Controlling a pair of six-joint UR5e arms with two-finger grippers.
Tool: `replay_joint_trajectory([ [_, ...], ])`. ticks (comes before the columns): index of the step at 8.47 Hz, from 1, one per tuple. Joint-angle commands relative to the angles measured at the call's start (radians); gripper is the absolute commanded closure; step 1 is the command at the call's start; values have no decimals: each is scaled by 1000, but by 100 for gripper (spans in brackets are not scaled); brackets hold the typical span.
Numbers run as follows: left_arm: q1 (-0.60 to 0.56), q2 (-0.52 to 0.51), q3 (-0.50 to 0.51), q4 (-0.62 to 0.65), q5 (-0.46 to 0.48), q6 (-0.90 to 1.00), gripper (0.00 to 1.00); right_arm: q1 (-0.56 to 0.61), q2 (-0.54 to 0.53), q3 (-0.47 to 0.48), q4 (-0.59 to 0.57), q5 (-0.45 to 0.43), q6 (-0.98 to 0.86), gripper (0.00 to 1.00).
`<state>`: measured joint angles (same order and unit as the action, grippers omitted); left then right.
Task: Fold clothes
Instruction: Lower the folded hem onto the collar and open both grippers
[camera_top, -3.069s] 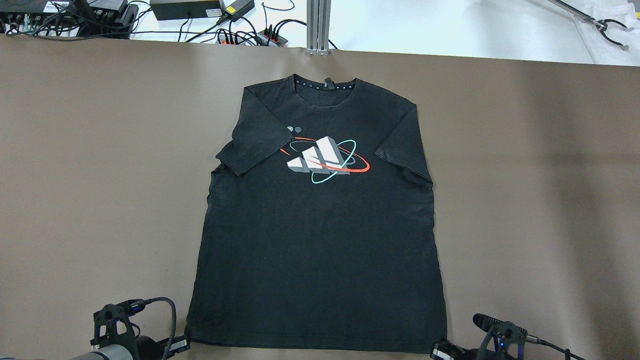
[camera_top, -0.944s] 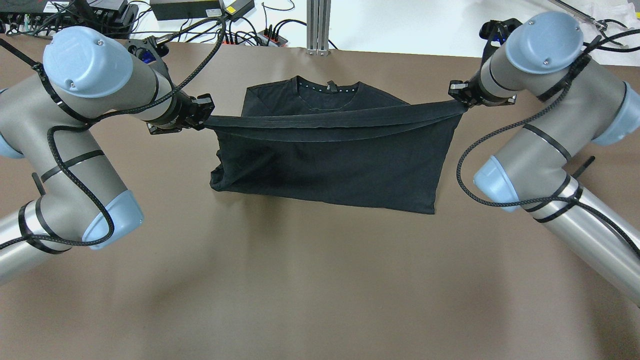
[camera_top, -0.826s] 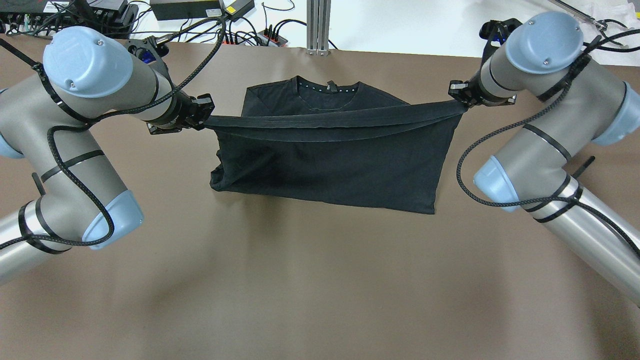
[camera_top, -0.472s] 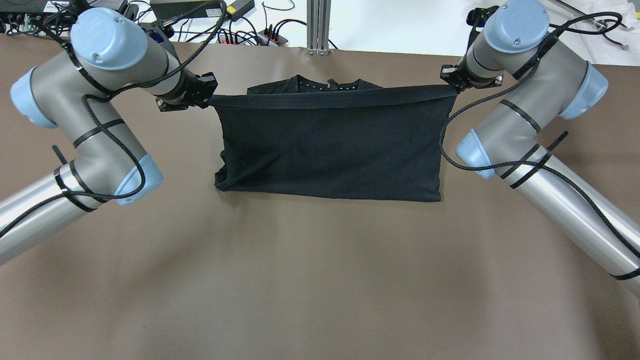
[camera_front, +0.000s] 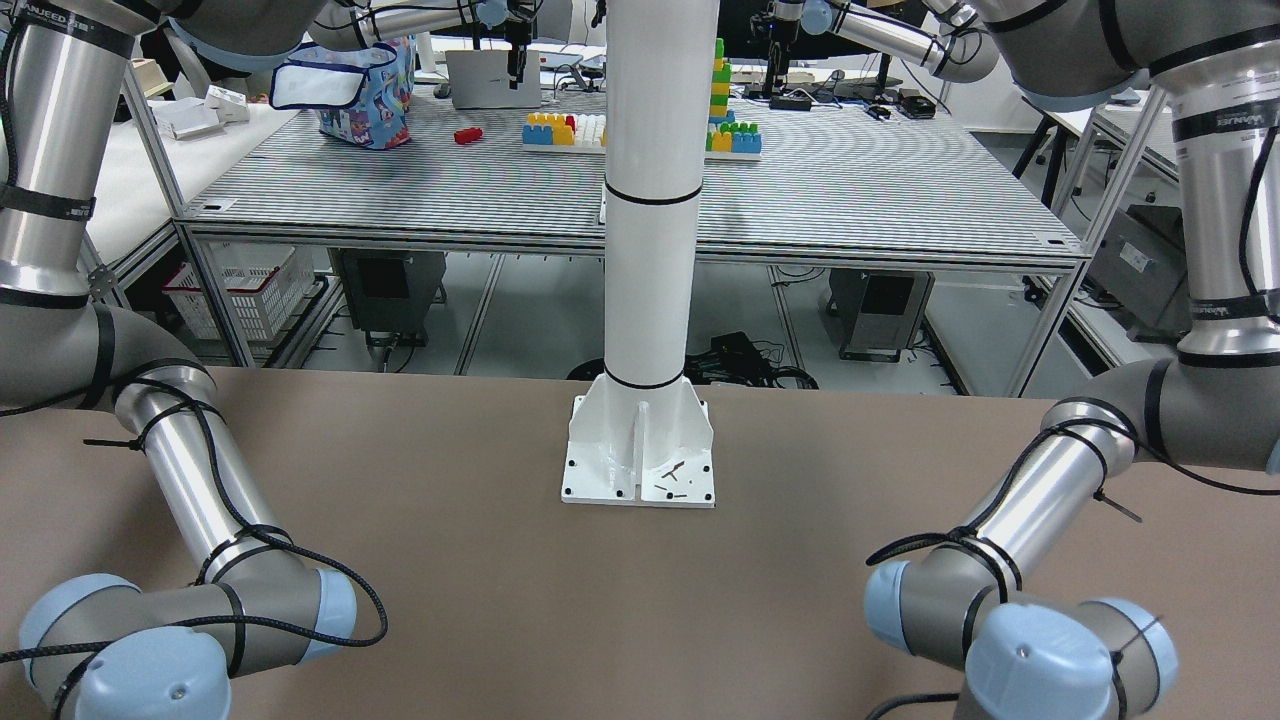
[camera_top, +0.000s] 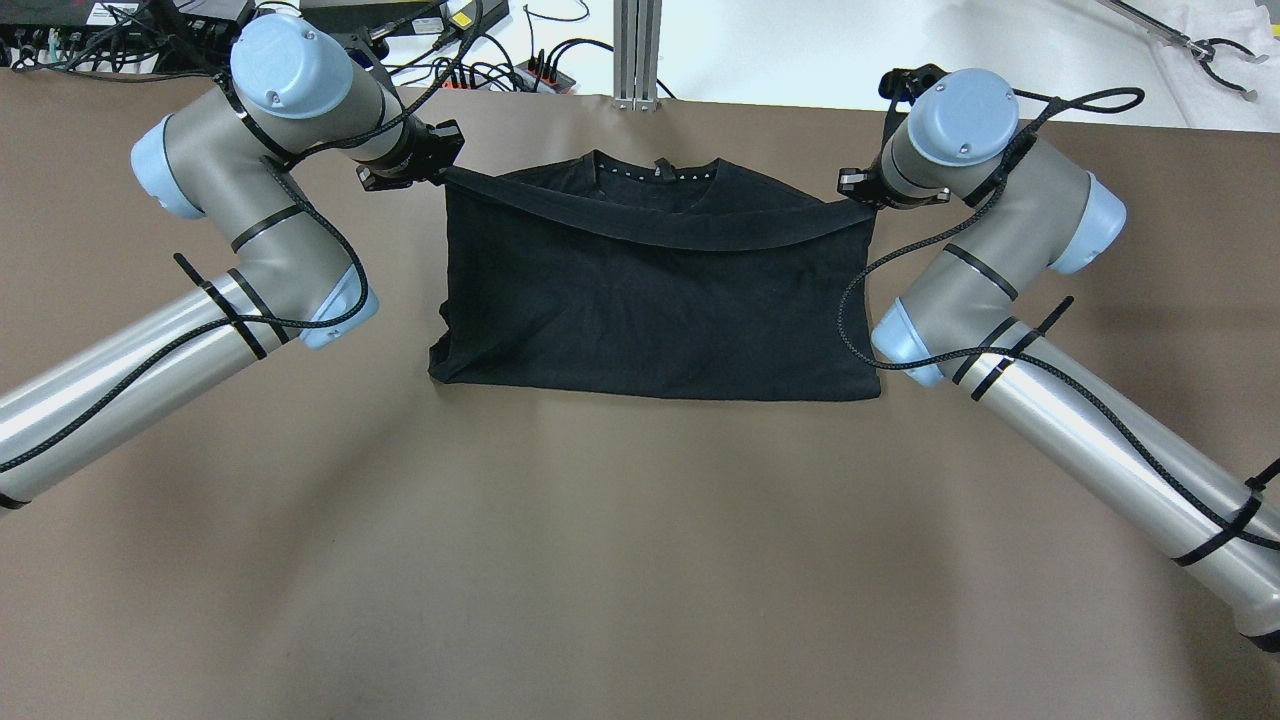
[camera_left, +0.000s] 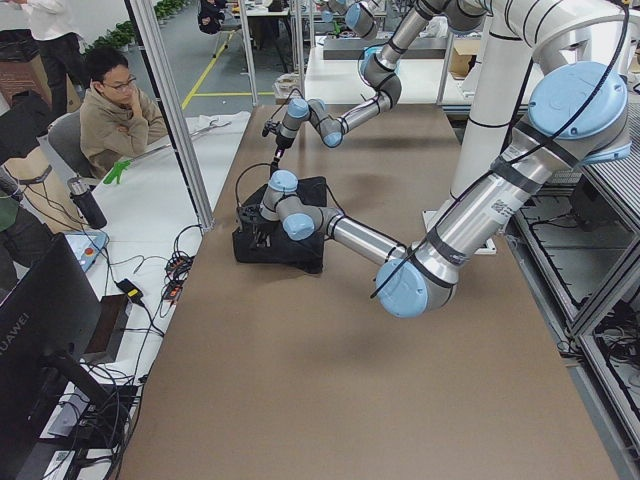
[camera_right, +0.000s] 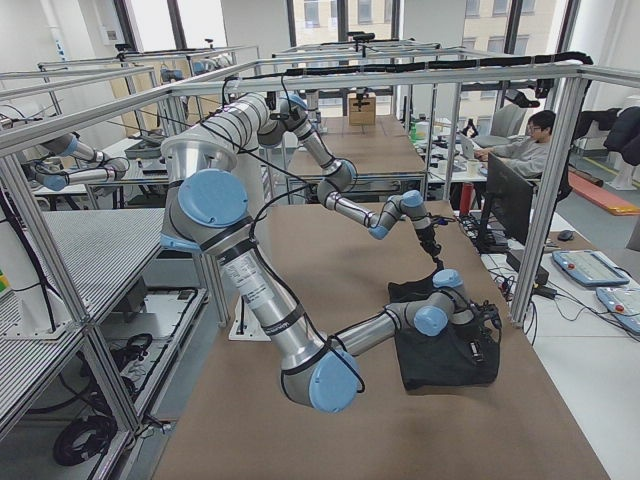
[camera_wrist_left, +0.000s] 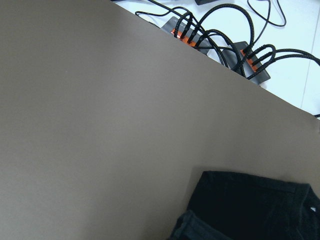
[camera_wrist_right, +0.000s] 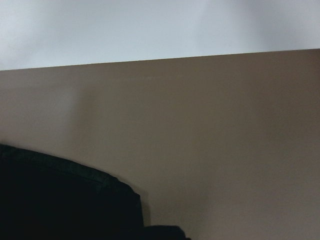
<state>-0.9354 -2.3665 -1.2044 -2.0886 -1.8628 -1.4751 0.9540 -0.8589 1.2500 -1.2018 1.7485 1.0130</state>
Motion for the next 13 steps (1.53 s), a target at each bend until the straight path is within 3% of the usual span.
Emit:
replay_joint_trajectory([
  [1,-2,-39,161,-138,7,1,100,-9,12,-37,14,-10,-1,100],
  [2,-8,-40,186,-171,8,1,100,-9,11,-47,45,-30,1,99],
  [3,-8,-45,192,-172,14,1,95,-9,11,-58,76,-33,4,90],
  [4,-8,-50,200,-174,39,-1,56,-9,11,-64,90,-34,39,72],
  [5,-8,-51,210,-174,42,1,40,-9,14,-67,143,-32,135,49],
  [6,-10,-51,210,-174,42,-1,33,-9,30,-60,206,-21,298,41],
  [8,-10,-45,206,-176,42,-8,23,-9,25,1,228,9,424,38],
  [11,-2,-33,184,-177,40,-16,19,-101,-237,315,266,31,470,36],
  [13,0,-22,183,-177,42,-14,19,-188,-343,358,360,25,518,36],
])
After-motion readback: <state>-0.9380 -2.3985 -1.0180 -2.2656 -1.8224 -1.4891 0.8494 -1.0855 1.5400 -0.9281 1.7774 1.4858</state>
